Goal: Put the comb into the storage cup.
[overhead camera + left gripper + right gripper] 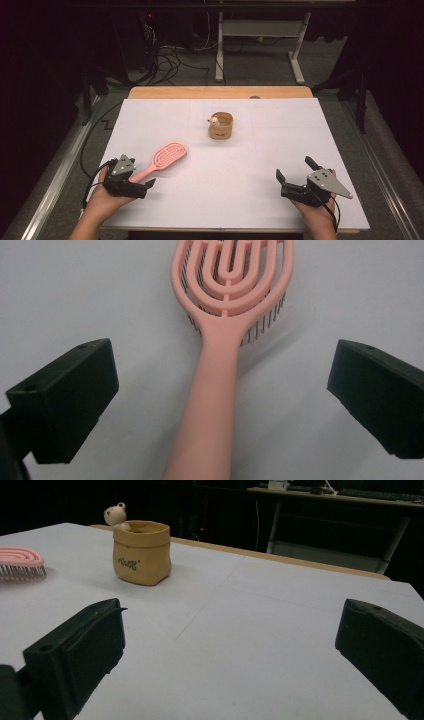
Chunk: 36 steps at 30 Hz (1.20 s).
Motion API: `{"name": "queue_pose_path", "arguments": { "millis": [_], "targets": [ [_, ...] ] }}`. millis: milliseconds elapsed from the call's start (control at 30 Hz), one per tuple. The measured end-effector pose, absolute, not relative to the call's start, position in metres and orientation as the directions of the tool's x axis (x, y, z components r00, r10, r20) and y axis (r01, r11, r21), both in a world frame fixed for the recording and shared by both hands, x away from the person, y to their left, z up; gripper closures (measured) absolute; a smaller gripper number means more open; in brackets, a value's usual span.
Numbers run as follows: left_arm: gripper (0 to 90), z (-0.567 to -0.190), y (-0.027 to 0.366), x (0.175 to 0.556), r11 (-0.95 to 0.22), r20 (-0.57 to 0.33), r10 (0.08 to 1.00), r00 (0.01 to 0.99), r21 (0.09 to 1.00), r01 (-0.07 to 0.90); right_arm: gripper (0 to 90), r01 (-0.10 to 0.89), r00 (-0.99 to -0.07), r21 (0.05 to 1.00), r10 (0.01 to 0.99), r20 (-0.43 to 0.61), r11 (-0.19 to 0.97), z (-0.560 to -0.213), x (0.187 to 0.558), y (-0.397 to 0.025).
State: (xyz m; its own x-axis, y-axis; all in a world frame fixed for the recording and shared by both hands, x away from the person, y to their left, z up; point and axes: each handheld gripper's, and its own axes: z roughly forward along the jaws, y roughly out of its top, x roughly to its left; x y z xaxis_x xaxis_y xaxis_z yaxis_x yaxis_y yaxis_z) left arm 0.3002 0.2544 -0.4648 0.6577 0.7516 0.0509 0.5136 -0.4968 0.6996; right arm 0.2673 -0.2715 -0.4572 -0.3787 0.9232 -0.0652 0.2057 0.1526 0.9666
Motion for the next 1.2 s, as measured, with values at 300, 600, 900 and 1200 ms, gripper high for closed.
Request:
{"name": "queue_pose_path", "arguments": {
  "millis": [300,600,900,1200],
  "targets": [
    [0.8,-0.468,0.254,0.301,-0.514,0.048,0.754,0.655,0.665,0.542,0.4,0.205,-0.380,0.966,0.923,-0.068,0.156,-0.457,0.268,-0.271],
    [0.5,-0.475,0.252,0.303,-0.551,0.054,0.747,0.663,0.609,0.571,0.4,0.209,-0.384,0.965,0.921,-0.071,0.161,-0.457,0.267,-0.270],
    [0.5,-0.475,0.249,0.306,-0.546,0.033,0.752,0.658,0.591,0.594,0.4,0.209,-0.382,0.964,0.921,-0.075,0.165,-0.458,0.268,-0.269],
    [0.5,-0.458,0.246,0.316,-0.541,0.041,0.764,0.644,0.584,0.605,0.4,0.209,-0.381,0.966,0.922,-0.063,0.152,-0.457,0.268,-0.274]
  ]
}}
